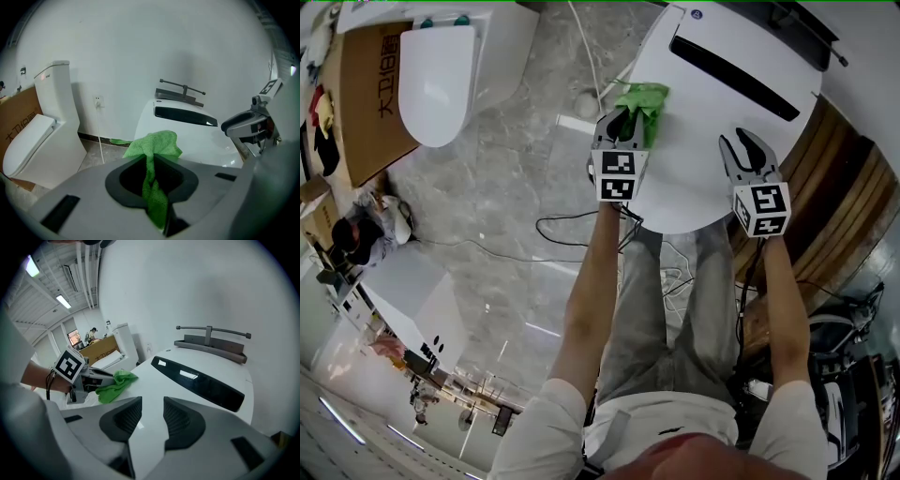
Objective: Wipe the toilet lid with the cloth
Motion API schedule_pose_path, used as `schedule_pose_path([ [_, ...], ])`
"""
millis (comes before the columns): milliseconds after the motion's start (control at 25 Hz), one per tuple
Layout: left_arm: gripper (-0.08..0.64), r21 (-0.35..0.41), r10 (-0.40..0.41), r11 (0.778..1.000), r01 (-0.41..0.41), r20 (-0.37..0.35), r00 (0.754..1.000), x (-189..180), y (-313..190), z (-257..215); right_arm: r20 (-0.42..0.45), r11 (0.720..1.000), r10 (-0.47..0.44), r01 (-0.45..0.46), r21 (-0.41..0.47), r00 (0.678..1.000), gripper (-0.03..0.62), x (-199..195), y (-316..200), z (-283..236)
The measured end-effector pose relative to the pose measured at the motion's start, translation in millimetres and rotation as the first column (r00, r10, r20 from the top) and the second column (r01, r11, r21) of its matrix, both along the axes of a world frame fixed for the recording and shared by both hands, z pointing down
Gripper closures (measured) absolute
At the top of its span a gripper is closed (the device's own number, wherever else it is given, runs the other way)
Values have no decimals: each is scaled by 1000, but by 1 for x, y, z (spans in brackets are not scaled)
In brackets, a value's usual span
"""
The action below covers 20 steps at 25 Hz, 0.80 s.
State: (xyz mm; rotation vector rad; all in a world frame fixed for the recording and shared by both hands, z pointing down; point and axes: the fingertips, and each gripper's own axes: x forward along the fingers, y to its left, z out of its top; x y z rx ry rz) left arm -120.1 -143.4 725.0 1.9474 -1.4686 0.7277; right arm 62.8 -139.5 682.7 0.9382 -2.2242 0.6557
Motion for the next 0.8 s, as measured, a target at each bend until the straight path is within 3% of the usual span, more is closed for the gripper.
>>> schedule_pose_path([
  [800,497,-20,20,1000,-20,0,1000,39,35,1,5,999,32,-32,-28,999,456,30,40,5],
])
